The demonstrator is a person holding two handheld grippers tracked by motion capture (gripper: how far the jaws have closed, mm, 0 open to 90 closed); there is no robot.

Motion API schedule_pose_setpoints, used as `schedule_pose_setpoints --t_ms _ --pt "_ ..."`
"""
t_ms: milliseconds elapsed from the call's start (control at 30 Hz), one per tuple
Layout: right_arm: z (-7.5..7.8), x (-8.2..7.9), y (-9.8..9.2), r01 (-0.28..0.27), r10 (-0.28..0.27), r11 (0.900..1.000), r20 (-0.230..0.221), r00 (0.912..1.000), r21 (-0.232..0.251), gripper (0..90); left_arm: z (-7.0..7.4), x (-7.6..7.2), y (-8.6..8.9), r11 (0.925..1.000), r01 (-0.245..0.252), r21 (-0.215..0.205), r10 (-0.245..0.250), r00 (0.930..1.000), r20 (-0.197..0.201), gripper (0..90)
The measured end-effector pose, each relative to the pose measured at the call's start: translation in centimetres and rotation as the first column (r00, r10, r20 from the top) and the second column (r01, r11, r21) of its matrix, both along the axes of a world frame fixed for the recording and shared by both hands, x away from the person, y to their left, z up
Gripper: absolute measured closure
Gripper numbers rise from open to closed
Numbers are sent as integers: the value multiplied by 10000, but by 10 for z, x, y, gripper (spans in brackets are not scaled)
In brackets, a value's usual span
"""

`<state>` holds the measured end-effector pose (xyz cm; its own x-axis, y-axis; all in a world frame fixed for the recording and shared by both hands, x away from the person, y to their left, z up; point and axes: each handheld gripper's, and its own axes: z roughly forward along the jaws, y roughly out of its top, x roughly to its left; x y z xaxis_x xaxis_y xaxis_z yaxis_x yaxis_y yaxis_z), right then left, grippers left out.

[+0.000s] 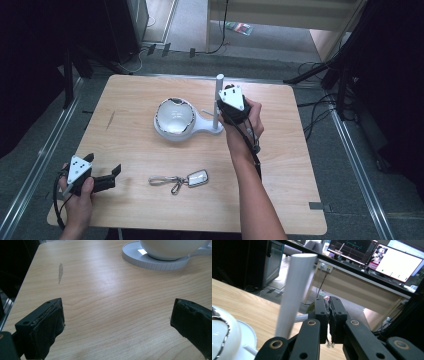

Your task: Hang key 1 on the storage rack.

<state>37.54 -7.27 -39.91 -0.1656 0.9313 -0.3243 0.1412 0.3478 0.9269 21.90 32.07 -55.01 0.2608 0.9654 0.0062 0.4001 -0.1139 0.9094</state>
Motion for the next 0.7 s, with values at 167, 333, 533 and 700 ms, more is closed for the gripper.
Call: schedule_pose_setpoints --t_ms 167,333,533,700 --pt "-5 -1 4 -141 145 9996 -170 9998 230 872 0 0 0 10000 10 17 -10 10000 0 0" --pt "-8 -1 3 -384 403 9971 -277 9988 656 855 0 0 0 10000 19 12 -19 10000 3 0" --pt "-4 -6 -4 -748 793 9872 -274 9965 1406 740 0 0 0 10000 50 37 -50 10000 18 0" --pt "-1 -11 -11 -1043 1117 9812 -375 9930 1624 685 0 -1 0 10000 62 -26 -62 10000 61 0"
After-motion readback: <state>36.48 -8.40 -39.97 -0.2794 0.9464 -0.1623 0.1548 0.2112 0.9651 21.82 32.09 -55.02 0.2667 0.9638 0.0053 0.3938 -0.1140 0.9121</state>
